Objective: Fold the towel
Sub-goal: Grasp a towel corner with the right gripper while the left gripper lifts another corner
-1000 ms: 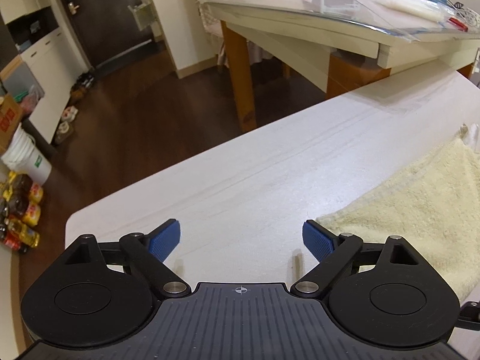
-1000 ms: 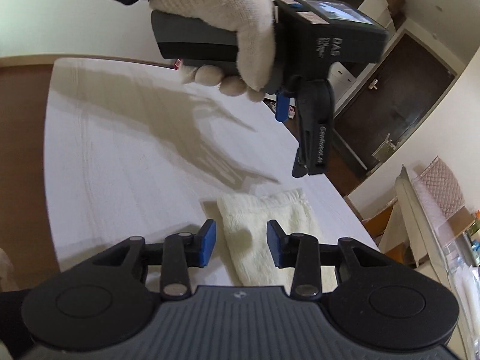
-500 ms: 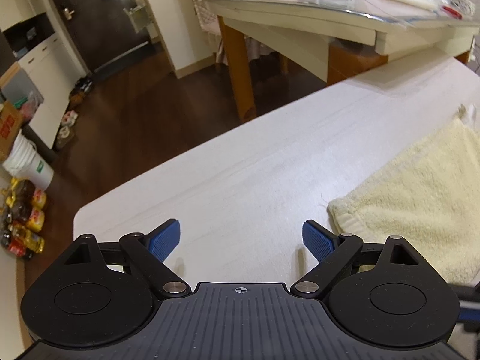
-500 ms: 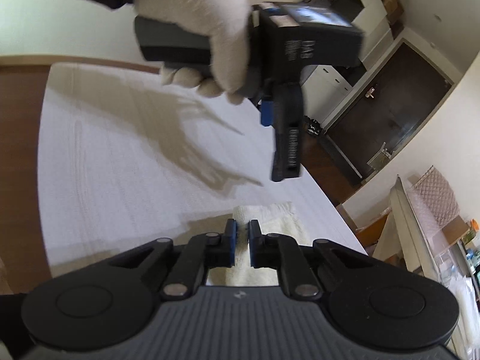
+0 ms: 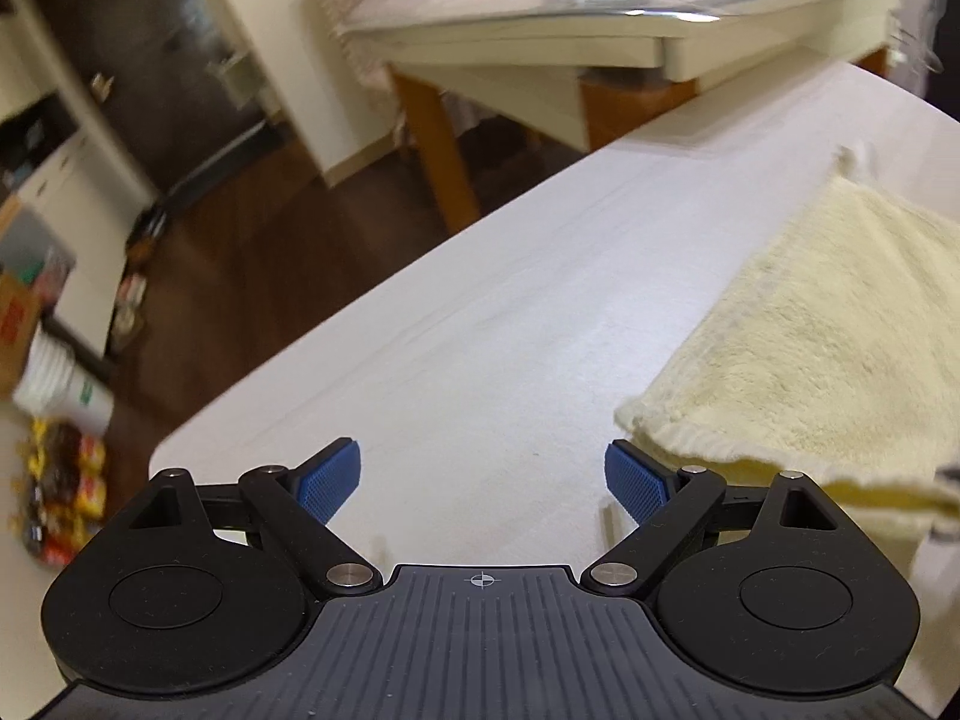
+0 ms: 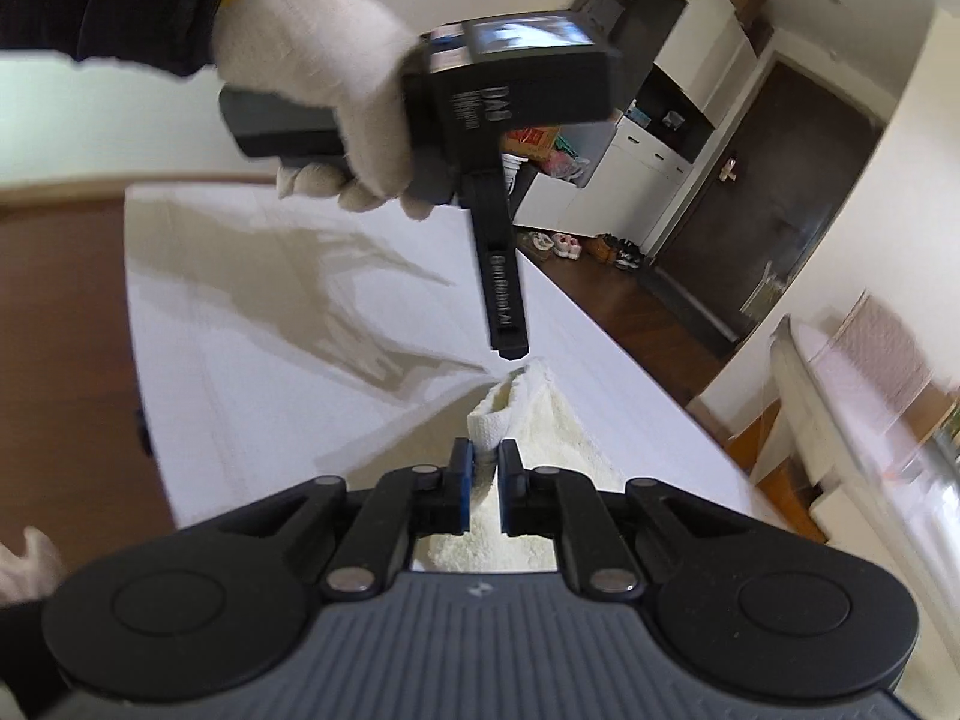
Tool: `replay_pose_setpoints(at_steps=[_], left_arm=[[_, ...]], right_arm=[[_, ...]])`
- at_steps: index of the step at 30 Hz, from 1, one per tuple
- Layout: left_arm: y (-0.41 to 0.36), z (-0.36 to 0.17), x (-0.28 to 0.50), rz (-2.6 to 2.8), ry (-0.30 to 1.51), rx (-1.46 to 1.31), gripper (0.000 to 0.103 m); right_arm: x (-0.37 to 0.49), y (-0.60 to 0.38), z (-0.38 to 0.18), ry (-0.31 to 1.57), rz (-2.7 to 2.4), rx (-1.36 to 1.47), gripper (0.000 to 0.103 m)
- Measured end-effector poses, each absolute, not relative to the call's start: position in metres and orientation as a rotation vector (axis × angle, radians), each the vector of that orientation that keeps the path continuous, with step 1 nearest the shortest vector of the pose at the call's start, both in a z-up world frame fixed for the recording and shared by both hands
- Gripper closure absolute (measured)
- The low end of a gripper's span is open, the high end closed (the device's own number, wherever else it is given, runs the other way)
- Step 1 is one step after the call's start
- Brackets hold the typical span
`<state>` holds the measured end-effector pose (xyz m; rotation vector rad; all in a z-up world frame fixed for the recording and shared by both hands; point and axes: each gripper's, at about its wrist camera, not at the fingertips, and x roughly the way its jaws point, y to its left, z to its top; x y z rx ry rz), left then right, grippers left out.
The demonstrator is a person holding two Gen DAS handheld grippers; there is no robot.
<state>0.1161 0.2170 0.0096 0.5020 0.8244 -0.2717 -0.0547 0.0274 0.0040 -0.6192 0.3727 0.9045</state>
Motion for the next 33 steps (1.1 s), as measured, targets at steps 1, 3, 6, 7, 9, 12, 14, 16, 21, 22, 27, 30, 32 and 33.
replay_pose_setpoints(at_steps=[1, 3, 6, 7, 9, 12, 14, 16, 21, 22, 27, 30, 32, 33], left_arm=[[0.215, 0.010, 0.112, -0.285, 0.812, 0.520, 0.011], [0.211, 0.010, 0.105, -0.313, 0.788, 0.556, 0.011], [0.206, 0.009, 0.080, -0.442, 0.718, 0.633, 0.011], [0.204, 0.008, 0.072, -0.480, 0.695, 0.652, 0.011], [0.200, 0.008, 0.058, -0.538, 0.653, 0.682, 0.011], [0.191, 0.009, 0.044, -0.626, 0.613, 0.717, 0.017], [0.184, 0.009, 0.037, -0.678, 0.594, 0.738, 0.028], [0.175, 0.010, 0.031, -0.728, 0.570, 0.759, 0.036], [0.151, 0.012, 0.016, -0.849, 0.505, 0.852, 0.044], [0.146, 0.011, 0.015, -0.865, 0.501, 0.879, 0.054], [0.129, 0.005, 0.010, -0.941, 0.532, 0.986, 0.094], [0.127, 0.004, 0.004, -0.978, 0.570, 1.022, 0.095], [0.126, 0.006, 0.000, -0.997, 0.606, 1.046, 0.095], [0.125, 0.007, -0.001, -1.005, 0.625, 1.058, 0.095]], right_arm=[[-0.053, 0.019, 0.008, 0.383, 0.914, -0.588, 0.094], [-0.050, 0.002, 0.015, 0.402, 0.934, -0.521, 0.094], [-0.044, -0.026, 0.024, 0.424, 0.956, -0.441, 0.094], [-0.040, -0.031, 0.025, 0.428, 0.959, -0.429, 0.094], [-0.031, -0.043, 0.028, 0.444, 0.965, -0.399, 0.094], [-0.026, -0.058, 0.033, 0.457, 0.978, -0.363, 0.094], [-0.021, -0.066, 0.035, 0.472, 0.994, -0.336, 0.094], [-0.018, -0.069, 0.037, 0.477, 1.004, -0.327, 0.094], [-0.010, -0.081, 0.036, 0.502, 1.013, -0.301, 0.094], [-0.009, -0.082, 0.035, 0.506, 1.015, -0.294, 0.094], [-0.002, -0.079, 0.031, 0.527, 1.035, -0.263, 0.094], [-0.006, -0.074, 0.027, 0.527, 1.060, -0.265, 0.094], [-0.012, -0.071, 0.024, 0.523, 1.085, -0.283, 0.094], [-0.016, -0.067, 0.021, 0.512, 1.099, -0.309, 0.094]])
